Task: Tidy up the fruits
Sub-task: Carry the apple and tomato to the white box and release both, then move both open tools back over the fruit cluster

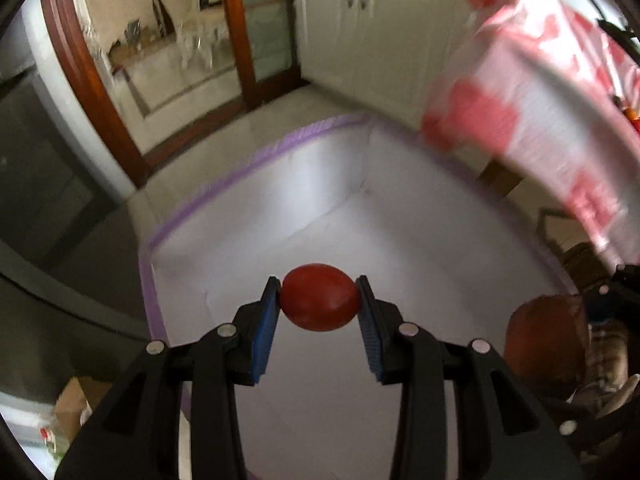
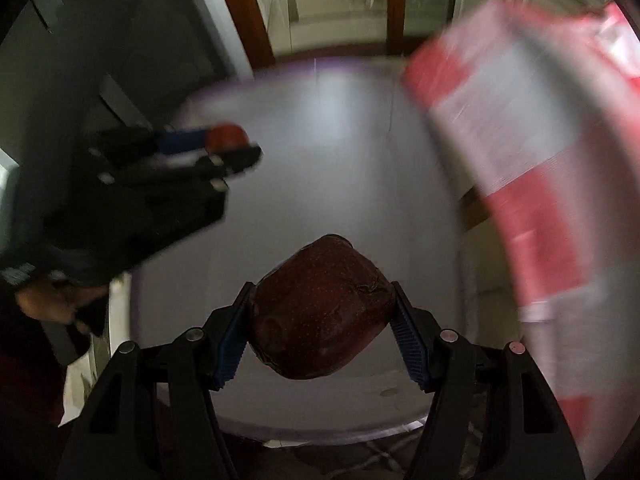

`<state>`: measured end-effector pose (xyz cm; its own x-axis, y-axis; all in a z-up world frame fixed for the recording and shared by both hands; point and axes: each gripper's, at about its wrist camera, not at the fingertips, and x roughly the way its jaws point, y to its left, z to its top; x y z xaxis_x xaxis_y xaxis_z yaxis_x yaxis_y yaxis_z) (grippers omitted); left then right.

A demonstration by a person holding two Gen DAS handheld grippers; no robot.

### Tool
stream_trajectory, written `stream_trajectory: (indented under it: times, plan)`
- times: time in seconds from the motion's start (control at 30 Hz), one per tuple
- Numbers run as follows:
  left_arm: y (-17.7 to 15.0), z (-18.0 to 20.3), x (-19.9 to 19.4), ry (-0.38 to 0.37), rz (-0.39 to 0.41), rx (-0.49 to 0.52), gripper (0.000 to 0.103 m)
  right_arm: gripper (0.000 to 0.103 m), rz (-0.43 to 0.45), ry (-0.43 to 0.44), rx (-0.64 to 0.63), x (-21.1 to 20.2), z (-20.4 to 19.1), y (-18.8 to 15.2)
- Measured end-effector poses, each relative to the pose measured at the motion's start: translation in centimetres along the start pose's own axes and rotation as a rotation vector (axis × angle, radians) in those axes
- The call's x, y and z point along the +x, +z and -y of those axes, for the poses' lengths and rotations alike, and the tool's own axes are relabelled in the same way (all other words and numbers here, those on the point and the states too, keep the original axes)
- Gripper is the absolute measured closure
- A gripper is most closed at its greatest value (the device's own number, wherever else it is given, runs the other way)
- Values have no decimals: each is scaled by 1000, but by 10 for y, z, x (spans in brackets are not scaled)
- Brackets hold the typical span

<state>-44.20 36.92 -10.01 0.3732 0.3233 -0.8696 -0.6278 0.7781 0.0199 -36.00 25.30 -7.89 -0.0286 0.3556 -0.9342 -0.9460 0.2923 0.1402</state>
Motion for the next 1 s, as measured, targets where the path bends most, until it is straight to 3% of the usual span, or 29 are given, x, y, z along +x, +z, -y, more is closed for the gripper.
stream_trajectory:
  times: [0.13, 0.37, 0.4, 0.47, 0.5, 0.57, 0.7, 0.8, 1.0]
  plan:
    - [-9, -10, 18, 19, -54, -27, 64, 39, -99, 16, 22, 39, -3, -3]
    - [-11, -12, 33, 57, -112, -20, 61, 38, -173, 29, 23, 71, -7, -5]
    - [-8, -11, 34, 62, -113, -18, 58, 38, -175, 26, 12, 71, -10, -7]
    - [-6, -8, 35, 79, -115, -15, 36, 38, -178, 21, 0, 76, -7, 0]
    - [-5, -2, 33, 84, -114, -16, 30, 37, -178, 14, 1, 74, -8, -1]
    - [-2, 4, 27, 104, -86, -8, 17, 27, -148, 23, 16, 67, 0, 8]
    - [0, 6, 23, 135, -65, 9, 15, 23, -76, 55, 59, 41, 8, 13]
    - [6, 6, 12, 138, -26, 7, 15, 23, -20, 41, 24, 14, 7, 12]
    - [30, 22, -33, 137, 125, 29, 11, 21, 154, 53, -2, -68, 6, 4]
